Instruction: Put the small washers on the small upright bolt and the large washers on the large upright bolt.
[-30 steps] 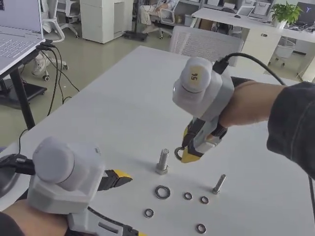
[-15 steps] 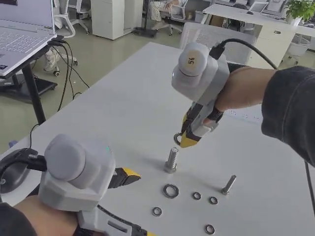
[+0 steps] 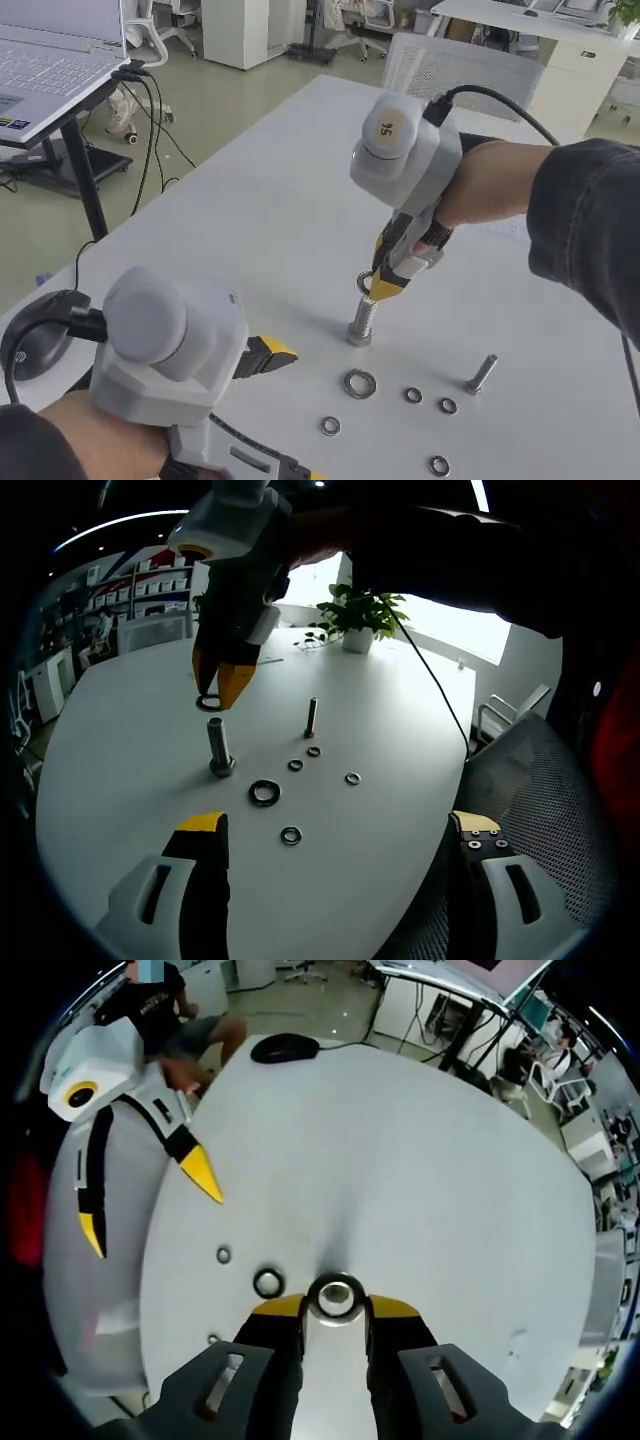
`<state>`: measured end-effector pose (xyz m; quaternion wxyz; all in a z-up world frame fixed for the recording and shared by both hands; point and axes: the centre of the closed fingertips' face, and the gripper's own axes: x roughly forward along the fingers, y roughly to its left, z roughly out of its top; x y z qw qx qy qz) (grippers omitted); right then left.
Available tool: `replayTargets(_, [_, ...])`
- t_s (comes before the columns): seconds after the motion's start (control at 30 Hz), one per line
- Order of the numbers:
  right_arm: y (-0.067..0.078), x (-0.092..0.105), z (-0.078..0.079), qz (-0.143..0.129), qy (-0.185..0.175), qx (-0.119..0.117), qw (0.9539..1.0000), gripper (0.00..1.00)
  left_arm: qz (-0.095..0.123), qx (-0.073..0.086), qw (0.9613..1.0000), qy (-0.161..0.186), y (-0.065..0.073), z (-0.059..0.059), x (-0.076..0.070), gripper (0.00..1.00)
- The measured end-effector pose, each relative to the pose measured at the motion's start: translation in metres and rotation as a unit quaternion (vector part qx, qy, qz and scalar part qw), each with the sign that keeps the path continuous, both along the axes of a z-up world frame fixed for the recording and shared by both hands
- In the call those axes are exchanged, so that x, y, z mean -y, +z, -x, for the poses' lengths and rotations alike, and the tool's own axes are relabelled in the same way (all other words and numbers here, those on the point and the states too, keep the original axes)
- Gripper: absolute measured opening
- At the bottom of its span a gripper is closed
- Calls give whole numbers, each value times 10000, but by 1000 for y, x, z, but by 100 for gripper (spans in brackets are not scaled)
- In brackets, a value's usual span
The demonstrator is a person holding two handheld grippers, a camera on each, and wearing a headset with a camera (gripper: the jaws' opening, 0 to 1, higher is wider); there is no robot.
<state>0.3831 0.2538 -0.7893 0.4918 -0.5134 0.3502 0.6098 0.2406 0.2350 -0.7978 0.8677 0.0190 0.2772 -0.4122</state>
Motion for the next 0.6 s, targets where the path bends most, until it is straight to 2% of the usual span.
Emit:
replayTargets(0.47, [-25,3,-4,161,-22,-91,9998,23,15,-58,10000,-4,-4,1,1,90])
replayTargets(0.6, [-26,2,-6,152,-27,-116,9998,23,10,-64,10000,-13,-5,0,2,90])
